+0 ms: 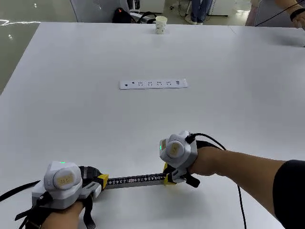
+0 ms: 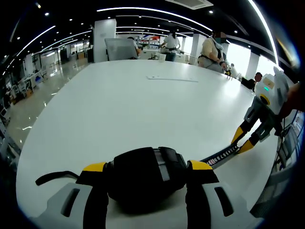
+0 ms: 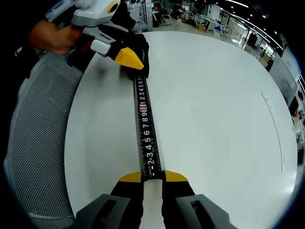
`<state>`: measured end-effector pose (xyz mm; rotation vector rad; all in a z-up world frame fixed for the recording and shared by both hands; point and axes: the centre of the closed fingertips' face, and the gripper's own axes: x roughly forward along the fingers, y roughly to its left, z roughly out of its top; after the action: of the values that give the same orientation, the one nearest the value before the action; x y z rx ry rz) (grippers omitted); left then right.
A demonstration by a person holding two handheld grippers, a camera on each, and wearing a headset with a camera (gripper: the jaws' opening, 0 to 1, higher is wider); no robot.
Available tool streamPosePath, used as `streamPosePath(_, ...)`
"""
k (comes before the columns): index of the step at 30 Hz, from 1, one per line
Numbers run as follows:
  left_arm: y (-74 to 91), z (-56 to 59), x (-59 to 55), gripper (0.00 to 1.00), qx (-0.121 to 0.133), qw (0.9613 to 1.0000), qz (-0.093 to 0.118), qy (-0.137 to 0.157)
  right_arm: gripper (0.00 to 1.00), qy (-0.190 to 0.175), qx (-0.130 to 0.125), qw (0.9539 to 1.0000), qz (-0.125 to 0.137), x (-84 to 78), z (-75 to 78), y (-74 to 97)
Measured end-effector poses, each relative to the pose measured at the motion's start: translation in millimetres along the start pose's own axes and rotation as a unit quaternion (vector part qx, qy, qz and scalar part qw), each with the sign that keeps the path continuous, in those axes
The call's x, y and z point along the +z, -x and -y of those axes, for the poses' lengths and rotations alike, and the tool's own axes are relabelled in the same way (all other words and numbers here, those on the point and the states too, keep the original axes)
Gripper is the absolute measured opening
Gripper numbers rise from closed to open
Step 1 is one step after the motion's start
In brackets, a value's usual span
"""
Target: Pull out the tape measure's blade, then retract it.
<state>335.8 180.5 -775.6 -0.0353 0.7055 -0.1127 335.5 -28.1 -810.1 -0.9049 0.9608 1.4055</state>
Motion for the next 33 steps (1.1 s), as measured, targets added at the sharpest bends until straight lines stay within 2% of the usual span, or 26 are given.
streamPosePath(25, -0.7, 0.1, -0.3, 0.61, -0.001, 1.0, -0.001, -0.001, 0.1, 0.007, -0.006, 0.9999, 0.011, 8.5, -0.6, -2.9)
streamPosePath(33, -0.6, 0.2, -0.3, 0.61, -0.001, 1.0, 0.0, 0.0, 0.1, -0.006, -0.009, 0.9998, 0.015, 10.7, -0.5, -4.0)
